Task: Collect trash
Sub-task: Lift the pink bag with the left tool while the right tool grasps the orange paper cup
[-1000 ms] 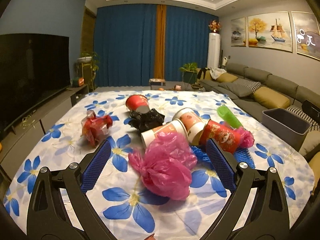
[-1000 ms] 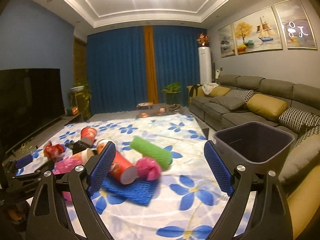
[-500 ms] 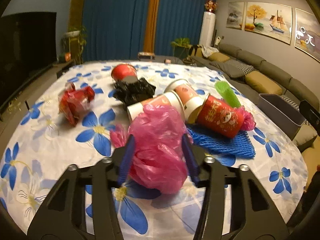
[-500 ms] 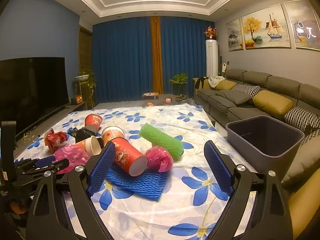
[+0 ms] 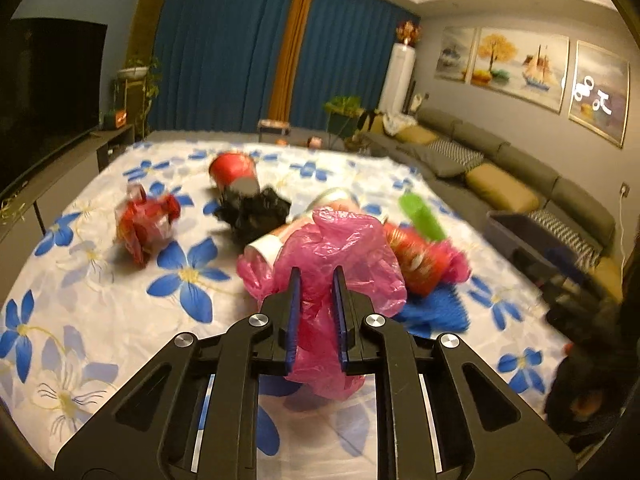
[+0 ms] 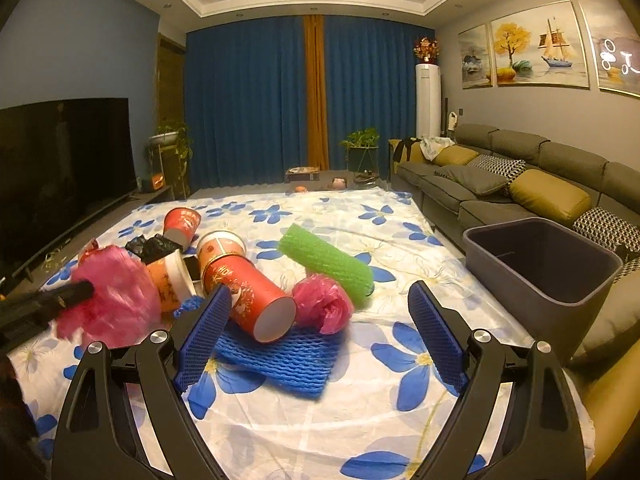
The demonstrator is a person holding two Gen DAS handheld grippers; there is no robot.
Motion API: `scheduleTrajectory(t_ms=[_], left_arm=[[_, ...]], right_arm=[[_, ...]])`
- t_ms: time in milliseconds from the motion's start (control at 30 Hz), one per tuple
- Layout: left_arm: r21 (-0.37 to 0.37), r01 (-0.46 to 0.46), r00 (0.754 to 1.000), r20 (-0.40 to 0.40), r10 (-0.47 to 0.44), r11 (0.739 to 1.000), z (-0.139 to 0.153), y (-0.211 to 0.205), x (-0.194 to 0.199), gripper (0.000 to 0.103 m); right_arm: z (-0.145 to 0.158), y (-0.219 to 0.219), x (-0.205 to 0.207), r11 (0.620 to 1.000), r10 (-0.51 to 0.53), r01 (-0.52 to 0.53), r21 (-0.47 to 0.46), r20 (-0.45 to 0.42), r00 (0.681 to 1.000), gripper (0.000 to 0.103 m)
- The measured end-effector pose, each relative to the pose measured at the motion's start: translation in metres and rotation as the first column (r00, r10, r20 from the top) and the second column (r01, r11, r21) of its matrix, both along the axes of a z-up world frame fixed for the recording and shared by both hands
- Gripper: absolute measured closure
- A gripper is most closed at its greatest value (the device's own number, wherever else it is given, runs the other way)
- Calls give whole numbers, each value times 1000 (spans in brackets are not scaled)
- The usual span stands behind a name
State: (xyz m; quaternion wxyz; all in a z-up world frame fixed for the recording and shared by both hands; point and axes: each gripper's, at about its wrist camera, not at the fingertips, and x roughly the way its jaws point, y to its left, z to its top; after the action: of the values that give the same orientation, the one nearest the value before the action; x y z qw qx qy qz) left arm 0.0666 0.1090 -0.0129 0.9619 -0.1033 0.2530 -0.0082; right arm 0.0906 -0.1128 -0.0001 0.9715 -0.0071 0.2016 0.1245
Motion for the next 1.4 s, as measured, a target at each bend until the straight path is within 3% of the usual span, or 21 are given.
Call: scheduleTrajectory(t_ms=[267,567,833,1167,1400], left_arm=[[-25,-60,994,86,62,998,24,18,-18,89],[-50,-135,985,101,139,990,28,45,-24,89],[-70,-187,975,108,194,980,28,65,-32,89],[-72,-240,964,98,247,968,24,90,-42,89],[-84,-247,963,88,254,965,22,96,-42,89]], right_arm=[[-10,16,13,999,26,-27,-22,-33,999,16],[-16,38,25,996,68,-71,-50,-60,996,16],[-14,87,19,970,237,-241,-42,-85,968,17],[-33,136,45,935,345,-353,-8,-198,918,41],[-40,148,54,905,418,-422,43,-258,871,66]])
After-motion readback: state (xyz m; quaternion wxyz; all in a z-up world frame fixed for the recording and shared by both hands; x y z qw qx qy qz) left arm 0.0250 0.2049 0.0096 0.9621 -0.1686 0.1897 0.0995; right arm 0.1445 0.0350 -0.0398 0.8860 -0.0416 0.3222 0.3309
